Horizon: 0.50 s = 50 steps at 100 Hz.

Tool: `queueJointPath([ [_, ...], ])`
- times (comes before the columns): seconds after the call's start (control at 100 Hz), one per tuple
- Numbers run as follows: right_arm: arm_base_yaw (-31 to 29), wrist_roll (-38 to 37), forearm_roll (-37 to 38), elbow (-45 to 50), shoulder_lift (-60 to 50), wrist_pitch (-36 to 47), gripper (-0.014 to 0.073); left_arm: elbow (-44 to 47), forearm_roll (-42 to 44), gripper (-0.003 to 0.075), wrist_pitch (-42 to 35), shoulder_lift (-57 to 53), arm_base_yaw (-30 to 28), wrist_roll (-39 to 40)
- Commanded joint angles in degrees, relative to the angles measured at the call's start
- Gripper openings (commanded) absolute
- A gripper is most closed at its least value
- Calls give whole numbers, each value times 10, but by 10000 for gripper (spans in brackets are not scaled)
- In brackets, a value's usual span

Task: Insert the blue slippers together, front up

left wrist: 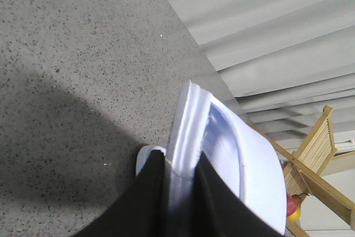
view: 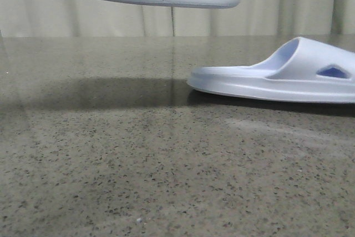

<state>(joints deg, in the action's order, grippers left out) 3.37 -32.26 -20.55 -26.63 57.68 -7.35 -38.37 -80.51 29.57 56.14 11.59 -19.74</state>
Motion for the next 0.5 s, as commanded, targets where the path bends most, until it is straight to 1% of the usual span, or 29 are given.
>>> queueJointPath([
  [0.0, 0, 7, -8, -16, -4, 109, -107, -15, -26, 20, 6, -9, 5, 1],
  [0.06, 0, 7, -8, -21, -4, 145, -107, -15, -26, 20, 6, -9, 5, 1],
  [0.18, 0, 7, -3, -40, -4, 178, -107, -15, -26, 20, 2, -9, 5, 1],
  [0.3, 0, 7, 3, -64, -4, 175, -107, -15, -26, 20, 1, -9, 5, 1],
  [0.49, 0, 7, 25, -97, -48, 147, -107, -15, -26, 20, 1, -9, 5, 1],
])
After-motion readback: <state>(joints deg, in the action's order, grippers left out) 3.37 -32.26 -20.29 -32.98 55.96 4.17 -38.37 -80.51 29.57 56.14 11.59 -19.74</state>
